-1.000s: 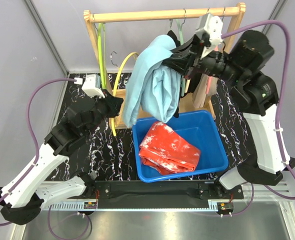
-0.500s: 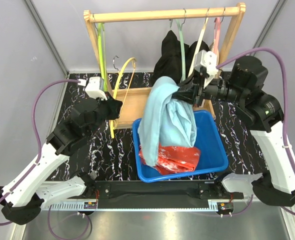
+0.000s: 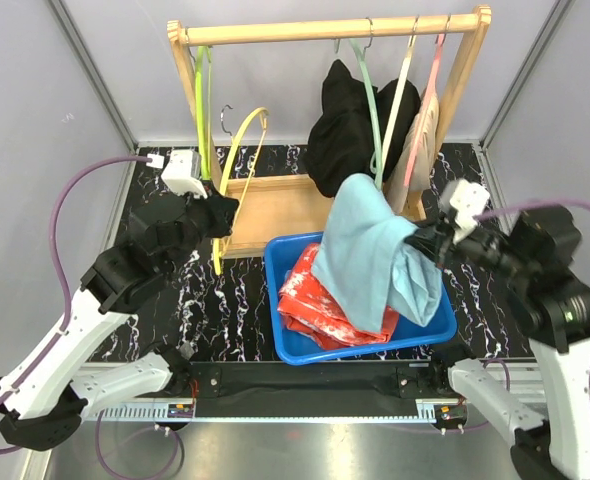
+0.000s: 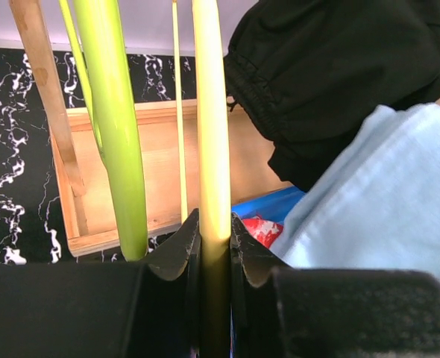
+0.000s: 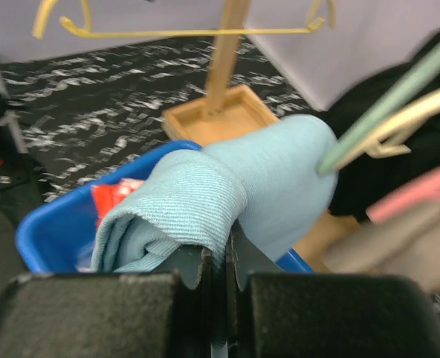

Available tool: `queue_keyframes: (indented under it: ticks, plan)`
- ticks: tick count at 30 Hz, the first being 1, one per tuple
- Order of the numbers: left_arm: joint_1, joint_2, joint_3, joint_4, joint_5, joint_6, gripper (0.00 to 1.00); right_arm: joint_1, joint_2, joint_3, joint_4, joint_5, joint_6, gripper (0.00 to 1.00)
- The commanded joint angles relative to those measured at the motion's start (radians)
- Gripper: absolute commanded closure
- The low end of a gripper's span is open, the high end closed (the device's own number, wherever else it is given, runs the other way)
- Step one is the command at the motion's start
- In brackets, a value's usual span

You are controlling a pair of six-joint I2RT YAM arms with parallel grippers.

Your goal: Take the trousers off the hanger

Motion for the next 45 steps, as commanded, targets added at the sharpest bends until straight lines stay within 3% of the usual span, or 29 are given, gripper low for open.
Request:
queue_keyframes:
  ticks: [1, 8, 14, 19, 30, 35, 39, 45]
  plan:
    - [0.003, -0.026, 0.062, 0.058, -0.018, 0.039, 1.0, -0.073, -0.127, -0.017, 0.067, 0.092, -0.069, 1.0]
    - [0.003, 0.022, 0.133, 0.031, -0.013, 0.068, 1.0, -0.179, -0.214, -0.053, 0.046, 0.233, -0.092, 1.0]
    - [0.003, 0.031, 0.148, 0.026, -0.001, 0.06, 1.0, -0.199, -0.239, -0.068, 0.035, 0.267, -0.119, 1.0]
    - [0.003, 0.007, 0.132, 0.019, -0.004, 0.048, 1.0, -0.216, -0.242, -0.096, 0.084, 0.445, -0.12, 1.0]
    - [0.003, -0.044, 0.099, 0.015, -0.016, 0.047, 1.0, -0.219, -0.219, -0.096, 0.159, 0.577, -0.188, 1.0]
    - [0.003, -0.047, 0.089, 0.026, -0.012, 0.059, 1.0, -0.218, -0.204, -0.126, 0.071, 0.352, -0.251, 0.98]
    - [0.003, -0.038, 0.096, 0.028, -0.007, 0.076, 1.0, -0.219, -0.182, -0.233, 0.035, 0.052, -0.304, 0.9]
    - [0.003, -0.056, 0.086, 0.037, -0.009, 0.076, 1.0, -0.204, -0.106, -0.44, 0.179, -0.242, -0.111, 0.81]
